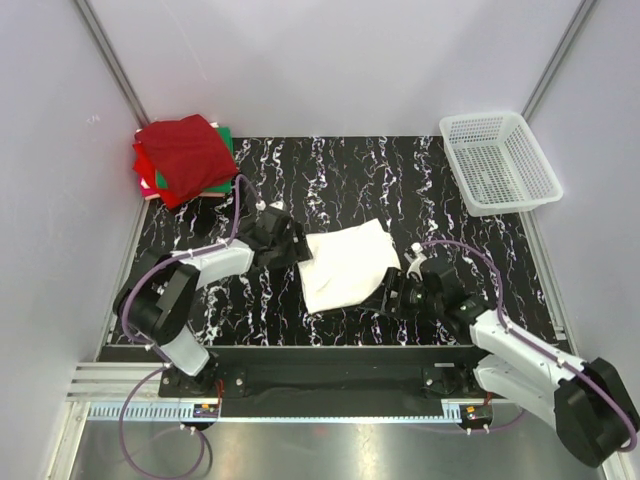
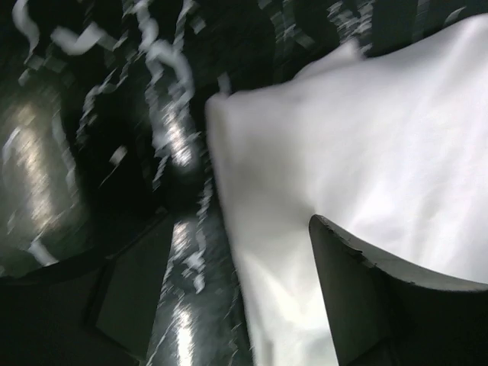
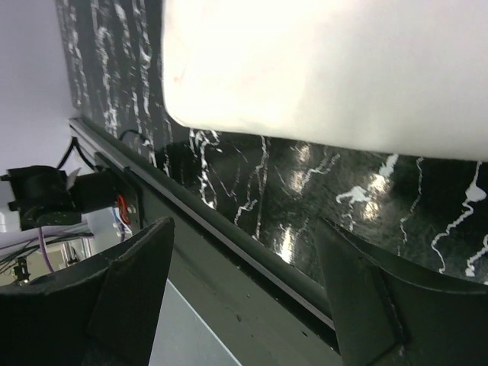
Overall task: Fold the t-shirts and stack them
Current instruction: Fold the tshirt, then neatly place the folded tshirt to the corner
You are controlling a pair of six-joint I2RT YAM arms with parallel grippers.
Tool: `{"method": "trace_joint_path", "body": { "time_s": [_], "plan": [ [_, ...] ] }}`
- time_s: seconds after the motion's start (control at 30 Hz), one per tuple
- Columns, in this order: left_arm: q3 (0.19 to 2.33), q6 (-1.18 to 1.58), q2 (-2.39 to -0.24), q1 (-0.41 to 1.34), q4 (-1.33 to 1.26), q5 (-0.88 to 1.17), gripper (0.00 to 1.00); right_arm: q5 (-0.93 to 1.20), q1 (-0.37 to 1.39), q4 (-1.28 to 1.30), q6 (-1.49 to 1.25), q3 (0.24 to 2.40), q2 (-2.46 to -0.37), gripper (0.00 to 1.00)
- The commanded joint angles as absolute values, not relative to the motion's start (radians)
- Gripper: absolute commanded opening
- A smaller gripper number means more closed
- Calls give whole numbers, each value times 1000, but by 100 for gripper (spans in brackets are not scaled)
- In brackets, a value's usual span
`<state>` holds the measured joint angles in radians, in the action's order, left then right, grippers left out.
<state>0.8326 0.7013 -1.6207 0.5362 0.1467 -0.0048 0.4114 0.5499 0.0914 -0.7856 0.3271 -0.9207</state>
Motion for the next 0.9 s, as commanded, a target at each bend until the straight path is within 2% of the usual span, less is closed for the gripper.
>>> {"method": "trace_joint_path", "body": {
  "time_s": [0.0,0.1,0.3,0.33,0.4,0.53,0.57,0.6,0.63,0.73,0.87],
  "plan": [
    [839,729,-1706,537,12,89,76,371,558,-43,-813,316,-861,82],
    [844,753,-1767,537,-21,101,75,380,558,-63,-815,316,-893,82],
    [835,805,-1862,543,-156,215,63,413,558,-100,-807,348,-1017,82],
    [819,813,-1870,543,-173,228,56,414,558,-103,-807,348,-1023,82],
    [798,848,-1884,546,-256,276,49,411,558,-106,-810,347,-1020,82],
    [781,877,-1913,558,-351,359,21,410,558,-109,-811,341,-1014,82],
    [788,879,-1919,558,-362,371,7,410,558,-112,-813,339,-1009,82],
    [793,880,-1924,558,-376,388,3,411,558,-112,-813,336,-1003,82],
    [799,879,-1922,558,-389,411,0,414,558,-112,-811,333,-996,82],
    [819,842,-1867,555,-327,399,0,411,558,-106,-813,296,-902,82],
    [856,759,-1758,526,-169,341,0,373,557,-49,-825,244,-648,84]
  ]
}}
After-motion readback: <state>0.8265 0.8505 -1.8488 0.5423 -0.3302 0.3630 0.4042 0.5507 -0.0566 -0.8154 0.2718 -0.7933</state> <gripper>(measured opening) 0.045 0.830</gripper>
